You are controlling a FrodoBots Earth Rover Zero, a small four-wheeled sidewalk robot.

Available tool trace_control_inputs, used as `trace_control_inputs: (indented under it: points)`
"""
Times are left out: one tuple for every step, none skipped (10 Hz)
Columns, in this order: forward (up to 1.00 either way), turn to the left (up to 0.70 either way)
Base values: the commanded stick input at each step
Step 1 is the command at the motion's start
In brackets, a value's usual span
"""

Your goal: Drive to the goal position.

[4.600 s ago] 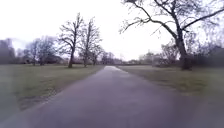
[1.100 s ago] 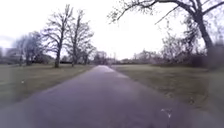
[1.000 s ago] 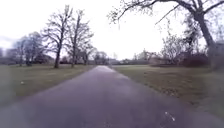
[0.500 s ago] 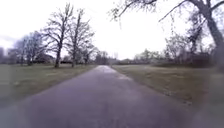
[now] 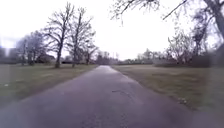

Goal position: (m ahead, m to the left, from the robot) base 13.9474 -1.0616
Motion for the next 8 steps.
trace_control_inputs:
  points:
    - [1.00,0.00]
    - [1.00,0.00]
    - [1.00,0.00]
    - [1.00,0.00]
    - [1.00,0.00]
    - [1.00,0.00]
    - [1.00,0.00]
    - [1.00,0.00]
